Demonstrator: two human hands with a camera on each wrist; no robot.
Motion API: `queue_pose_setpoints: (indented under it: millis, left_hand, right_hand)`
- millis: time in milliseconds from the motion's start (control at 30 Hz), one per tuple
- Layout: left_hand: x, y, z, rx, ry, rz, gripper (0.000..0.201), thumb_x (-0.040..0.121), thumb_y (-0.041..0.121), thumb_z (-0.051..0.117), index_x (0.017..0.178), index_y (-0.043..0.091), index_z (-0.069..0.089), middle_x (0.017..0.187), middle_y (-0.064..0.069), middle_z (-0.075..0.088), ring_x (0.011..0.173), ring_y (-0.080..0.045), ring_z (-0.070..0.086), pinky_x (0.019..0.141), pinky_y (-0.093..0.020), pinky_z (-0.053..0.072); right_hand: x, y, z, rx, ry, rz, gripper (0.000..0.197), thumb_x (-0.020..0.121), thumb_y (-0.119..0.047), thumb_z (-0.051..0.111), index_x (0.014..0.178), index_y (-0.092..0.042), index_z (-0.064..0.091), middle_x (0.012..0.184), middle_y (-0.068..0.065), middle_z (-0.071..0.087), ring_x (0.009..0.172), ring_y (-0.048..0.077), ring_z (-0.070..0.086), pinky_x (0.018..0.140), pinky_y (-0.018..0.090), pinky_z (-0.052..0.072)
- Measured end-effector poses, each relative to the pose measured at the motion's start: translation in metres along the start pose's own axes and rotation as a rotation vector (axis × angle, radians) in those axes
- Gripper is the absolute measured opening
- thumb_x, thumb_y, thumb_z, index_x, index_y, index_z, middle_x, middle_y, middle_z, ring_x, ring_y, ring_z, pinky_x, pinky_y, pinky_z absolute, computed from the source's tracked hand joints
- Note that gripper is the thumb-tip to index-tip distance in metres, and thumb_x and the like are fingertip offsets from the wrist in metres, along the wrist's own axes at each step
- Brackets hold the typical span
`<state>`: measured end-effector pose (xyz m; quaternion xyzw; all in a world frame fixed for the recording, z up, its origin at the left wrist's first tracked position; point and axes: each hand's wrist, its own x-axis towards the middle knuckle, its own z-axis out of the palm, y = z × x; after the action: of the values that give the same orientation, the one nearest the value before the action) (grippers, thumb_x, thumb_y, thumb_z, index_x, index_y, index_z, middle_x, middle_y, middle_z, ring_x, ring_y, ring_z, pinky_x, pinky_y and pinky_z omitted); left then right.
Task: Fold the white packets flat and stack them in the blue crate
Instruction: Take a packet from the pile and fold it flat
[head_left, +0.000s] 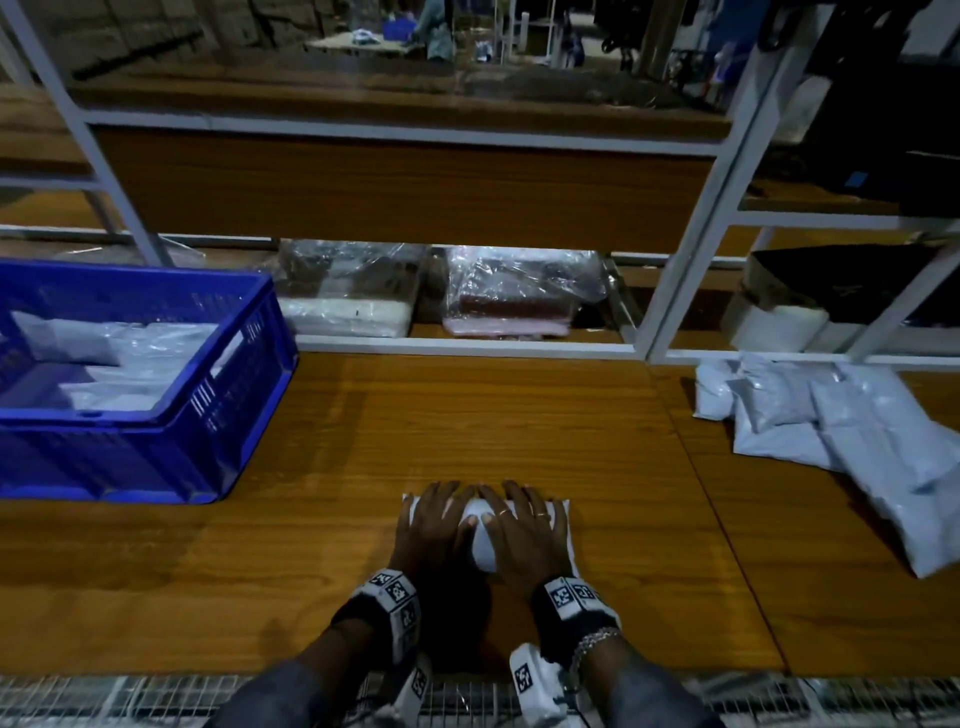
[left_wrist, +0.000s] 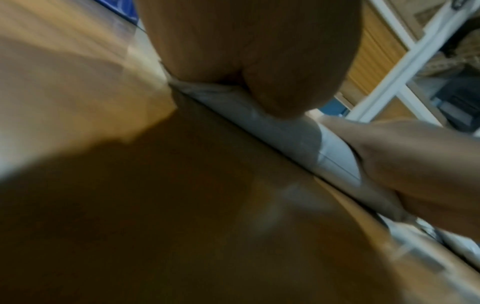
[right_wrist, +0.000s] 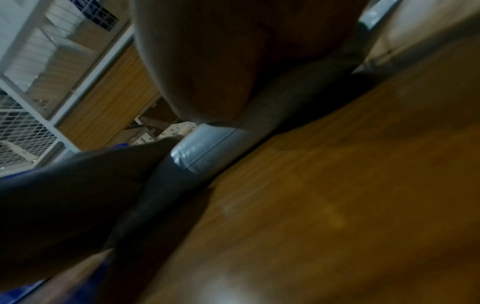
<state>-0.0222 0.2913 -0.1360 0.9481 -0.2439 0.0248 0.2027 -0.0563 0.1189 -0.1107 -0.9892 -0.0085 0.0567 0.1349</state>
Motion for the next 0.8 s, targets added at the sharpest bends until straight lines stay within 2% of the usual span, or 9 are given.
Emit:
queue_pose_setpoints:
  millis: [67,133,233,333,467,633,667,733,800]
  left_hand:
    - [0.006,-0.002,-0.002,-0.008,-0.006,-0.044,0.043,0.104,0.043,0.032,0.136,0.026,0.055,0.128,-0.006,0.068,0.117,-0.028,0.066,0.093,-0.054,0.051]
    - [0.008,-0.009,0.001,-0.028,-0.024,-0.111,0.048,0.106,0.050,0.024,0.136,0.029,0.055,0.131,-0.007,0.066,0.116,-0.029,0.067,0.091,-0.053,0.053]
    - [0.002,-0.016,-0.003,-0.028,0.021,-0.187,0.066,0.100,0.067,0.030,0.134,0.022,0.064,0.133,-0.021,0.062,0.119,-0.040,0.063,0.087,-0.055,0.055]
    - [-0.006,-0.021,0.004,-0.015,0.118,-0.248,0.082,0.094,0.077,0.031,0.133,0.013,0.065,0.136,-0.030,0.056,0.123,-0.048,0.057,0.093,-0.063,0.050]
    - [-0.010,-0.015,0.009,-0.030,0.107,-0.274,0.089,0.093,0.080,0.021,0.141,0.014,0.058,0.144,-0.033,0.048,0.132,-0.051,0.048,0.103,-0.068,0.038]
    - [-0.002,-0.015,0.006,-0.058,-0.052,-0.296,0.088,0.094,0.079,0.019,0.136,0.016,0.064,0.141,-0.032,0.052,0.126,-0.052,0.054,0.098,-0.073,0.039]
    - [-0.003,-0.013,0.003,-0.043,-0.020,-0.291,0.093,0.092,0.083,0.015,0.139,0.017,0.062,0.144,-0.031,0.050,0.129,-0.051,0.052,0.100,-0.073,0.037]
    - [-0.005,-0.011,-0.007,-0.011,0.054,-0.266,0.109,0.079,0.092,-0.001,0.153,0.025,0.042,0.160,-0.022,0.032,0.147,-0.043,0.032,0.112,-0.071,0.021]
    - [-0.005,-0.006,-0.015,-0.023,0.039,-0.239,0.104,0.078,0.090,-0.008,0.160,0.033,0.022,0.167,-0.009,0.018,0.154,-0.032,0.015,0.116,-0.068,0.010]
  right_hand:
    - [0.002,-0.001,-0.007,0.028,0.004,-0.014,0.062,0.096,-0.057,0.003,0.156,-0.048,0.016,0.166,-0.009,0.018,0.152,0.020,0.014,0.119,0.053,0.000]
    - [0.002,0.004,-0.011,0.141,0.015,-0.054,0.056,0.103,-0.058,0.016,0.157,-0.046,0.015,0.167,-0.013,0.010,0.154,0.015,0.006,0.120,0.049,-0.003]
    - [-0.012,0.028,-0.008,0.339,0.074,-0.030,0.064,0.102,-0.060,0.034,0.159,-0.043,0.009,0.165,-0.018,-0.005,0.153,0.008,-0.012,0.122,0.042,-0.012]
    - [-0.025,0.047,0.001,0.309,0.011,0.073,0.070,0.102,-0.063,0.029,0.160,-0.038,0.000,0.164,-0.013,-0.018,0.152,0.010,-0.020,0.122,0.041,-0.017]
    - [-0.024,0.043,0.003,0.256,-0.037,0.085,0.070,0.103,-0.061,0.021,0.161,-0.030,-0.004,0.167,-0.004,-0.016,0.153,0.011,-0.018,0.120,0.036,-0.020]
    - [-0.023,0.039,-0.004,0.229,-0.066,0.110,0.069,0.104,-0.058,0.022,0.162,-0.027,0.000,0.169,-0.002,-0.010,0.154,0.013,-0.012,0.121,0.040,-0.017]
    - [-0.024,0.041,-0.007,0.229,-0.093,0.104,0.068,0.104,-0.059,0.022,0.162,-0.029,0.001,0.169,-0.003,-0.010,0.154,0.013,-0.012,0.121,0.042,-0.017]
    - [-0.024,0.043,-0.013,0.218,-0.086,0.078,0.065,0.105,-0.058,0.023,0.161,-0.032,0.004,0.168,-0.007,-0.008,0.155,0.012,-0.010,0.121,0.047,-0.017]
    - [-0.025,0.038,-0.019,0.200,0.011,0.008,0.058,0.107,-0.051,0.024,0.161,-0.035,0.010,0.169,-0.011,-0.003,0.155,0.011,-0.006,0.122,0.048,-0.013]
